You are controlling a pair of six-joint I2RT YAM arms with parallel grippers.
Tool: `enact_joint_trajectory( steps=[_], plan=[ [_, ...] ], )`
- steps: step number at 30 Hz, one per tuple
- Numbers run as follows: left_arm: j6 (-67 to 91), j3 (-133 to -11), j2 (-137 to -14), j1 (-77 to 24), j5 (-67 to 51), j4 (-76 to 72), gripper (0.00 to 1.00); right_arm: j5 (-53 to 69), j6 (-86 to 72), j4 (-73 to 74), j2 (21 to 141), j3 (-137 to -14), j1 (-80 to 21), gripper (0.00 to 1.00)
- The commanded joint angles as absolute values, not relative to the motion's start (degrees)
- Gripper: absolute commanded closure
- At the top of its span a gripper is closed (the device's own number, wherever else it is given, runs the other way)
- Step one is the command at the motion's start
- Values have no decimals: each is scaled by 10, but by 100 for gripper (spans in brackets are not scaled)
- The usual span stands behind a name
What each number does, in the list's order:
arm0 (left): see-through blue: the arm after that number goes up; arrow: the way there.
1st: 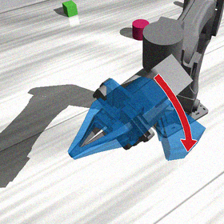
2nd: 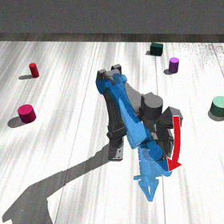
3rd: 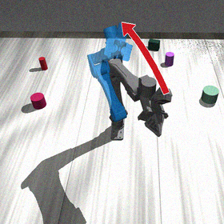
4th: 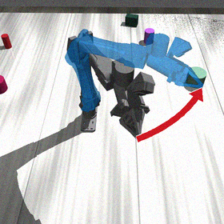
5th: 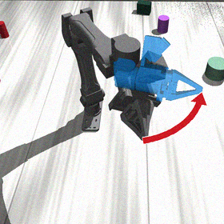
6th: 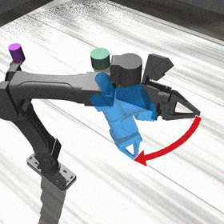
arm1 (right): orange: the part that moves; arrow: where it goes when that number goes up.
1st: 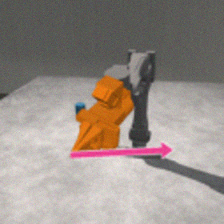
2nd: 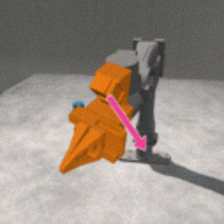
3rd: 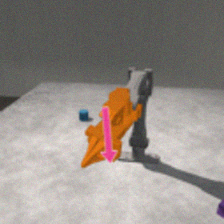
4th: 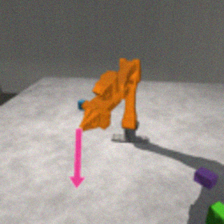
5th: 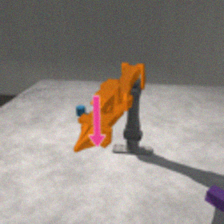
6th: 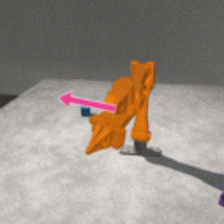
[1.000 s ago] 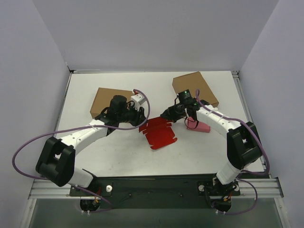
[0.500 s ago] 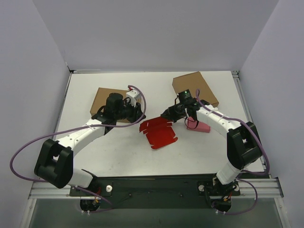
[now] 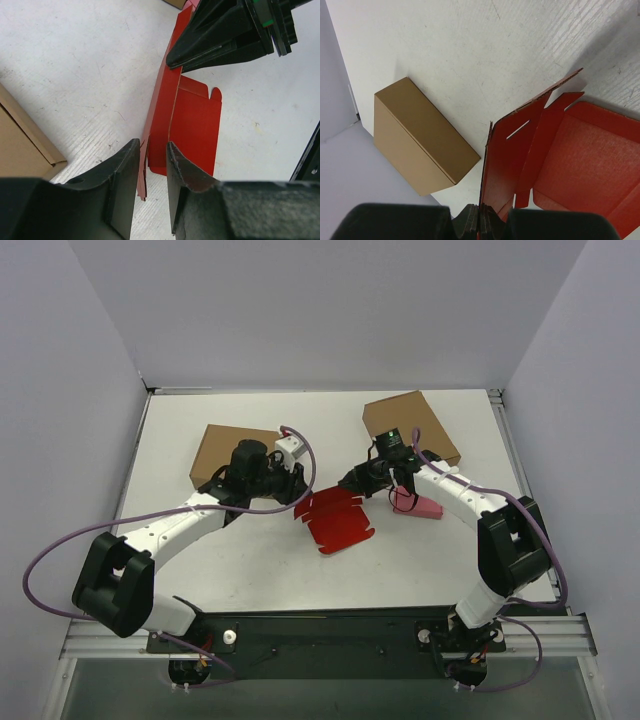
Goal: Fold the paper box
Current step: Fold the paper box at the center of the board.
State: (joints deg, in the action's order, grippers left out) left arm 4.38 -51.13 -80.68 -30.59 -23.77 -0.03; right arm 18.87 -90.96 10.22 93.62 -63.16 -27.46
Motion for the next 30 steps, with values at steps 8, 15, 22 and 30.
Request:
enact_joint_trajectory(
  steps=[8,15,22,30],
  plan=[
    [16,-506,-794,-322,-200,41,63,183,-905,113,929,-628,-279,100],
    [18,-496,-804,-328,-193,19,63,184,-906,113,929,-628,-280,100],
    [30,-514,-828,-330,-216,-20,66,181,-905,113,929,-627,-281,100],
    [53,-514,-850,-345,-225,-55,67,181,-904,113,930,-628,-281,100]
  ],
)
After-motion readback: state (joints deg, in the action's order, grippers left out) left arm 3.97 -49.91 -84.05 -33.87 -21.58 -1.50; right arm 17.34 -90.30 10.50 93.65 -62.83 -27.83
